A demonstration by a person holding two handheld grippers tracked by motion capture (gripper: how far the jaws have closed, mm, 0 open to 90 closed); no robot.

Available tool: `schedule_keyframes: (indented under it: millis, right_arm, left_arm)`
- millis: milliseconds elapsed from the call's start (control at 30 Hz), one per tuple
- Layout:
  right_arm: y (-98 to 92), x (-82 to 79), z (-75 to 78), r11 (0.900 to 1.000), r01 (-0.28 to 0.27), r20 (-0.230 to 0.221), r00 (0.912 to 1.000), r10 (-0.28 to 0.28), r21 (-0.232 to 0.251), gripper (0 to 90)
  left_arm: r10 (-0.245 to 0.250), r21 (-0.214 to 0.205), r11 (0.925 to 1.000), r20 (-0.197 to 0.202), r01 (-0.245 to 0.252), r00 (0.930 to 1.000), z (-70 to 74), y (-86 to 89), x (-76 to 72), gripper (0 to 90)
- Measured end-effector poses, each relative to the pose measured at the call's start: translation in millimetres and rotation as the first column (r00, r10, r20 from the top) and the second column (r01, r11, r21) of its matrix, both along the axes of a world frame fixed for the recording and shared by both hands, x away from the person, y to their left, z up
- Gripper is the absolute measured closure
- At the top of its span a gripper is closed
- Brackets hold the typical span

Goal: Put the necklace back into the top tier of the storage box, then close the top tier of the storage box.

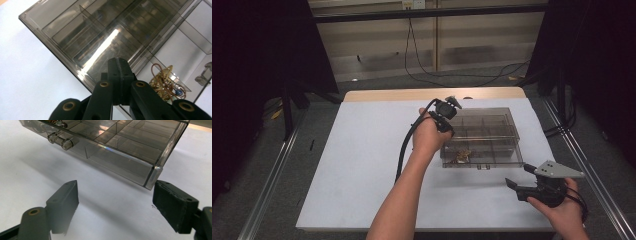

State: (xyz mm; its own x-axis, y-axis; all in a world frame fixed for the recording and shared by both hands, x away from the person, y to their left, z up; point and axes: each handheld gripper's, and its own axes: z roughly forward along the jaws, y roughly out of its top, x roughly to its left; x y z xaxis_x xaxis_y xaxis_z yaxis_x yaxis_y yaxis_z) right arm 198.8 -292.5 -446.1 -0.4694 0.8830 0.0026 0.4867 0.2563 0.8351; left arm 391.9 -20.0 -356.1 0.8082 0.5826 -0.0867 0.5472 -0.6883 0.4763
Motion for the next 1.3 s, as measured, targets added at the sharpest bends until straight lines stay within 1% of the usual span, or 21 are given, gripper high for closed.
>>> schedule_keyframes:
  millis: [167,267,400,533,633,867,1067,1133,1167,1300]
  right_arm:
    - [0.6,-0.5,0.7,0.9999,0.014,-0.004,0.9999,-0.014,0.001,23.6]
    - [0.2,-0.9,0.8,0.9999,0.014,-0.009,0.9999,-0.014,-0.002,24.0]
    - [-0.7,-2.1,1.2,0.9999,0.015,-0.006,0.9999,-0.015,-0.005,24.9]
    - [-1.0,-3.7,1.5,0.9997,0.023,-0.015,0.9996,-0.023,-0.001,25.8]
    - [-1.2,-4.6,2.4,0.9996,0.029,-0.013,0.9995,-0.029,0.006,28.0]
    - [0.0,-8.3,4.9,0.9993,0.035,-0.010,0.9993,-0.035,0.015,39.0]
    - [3.7,-6.0,4.2,0.9992,0.034,-0.016,0.9993,-0.034,0.022,48.3]
    - [5.2,-5.4,4.5,0.9991,0.034,-0.020,0.9993,-0.033,0.025,52.6]
    - [6.1,-4.4,4.6,0.9994,0.027,-0.012,0.9996,-0.027,0.021,55.5]
    - [9.6,-2.7,4.9,0.9997,0.018,-0.014,0.9998,-0.017,0.020,64.2]
  left_arm:
    - [0.002,-0.001,1.0000,-0.001,-0.002,1.0000,-0.1,-0.3,-0.2,90.0]
    - [0.010,0.001,0.9999,-0.004,-0.010,0.9999,0.2,-0.7,-0.6,90.0]
    - [0.008,-0.002,1.0000,-0.002,-0.008,1.0000,-0.3,-0.4,-0.4,90.0]
    - [0.007,-0.003,1.0000,-0.005,-0.007,1.0000,-0.2,0.1,-0.1,90.0]
    - [0.008,-0.003,1.0000,-0.003,-0.008,1.0000,-0.4,-0.1,-0.3,90.0]
    - [0.008,-0.001,1.0000,-0.002,-0.008,1.0000,-0.4,-0.2,-0.4,90.0]
    - [0.011,-0.001,0.9999,0.003,-0.011,0.9999,-0.4,-0.7,-1.1,90.0]
    - [0.011,-0.002,0.9999,-0.001,-0.011,0.9999,-0.4,-0.4,-0.8,90.0]
    - [0.018,-0.006,0.9998,-0.002,-0.018,0.9998,-0.5,-0.6,-1.0,90.0]
    - [0.018,0.003,0.9998,0.002,-0.018,0.9998,-0.1,-1.4,-1.7,90.0]
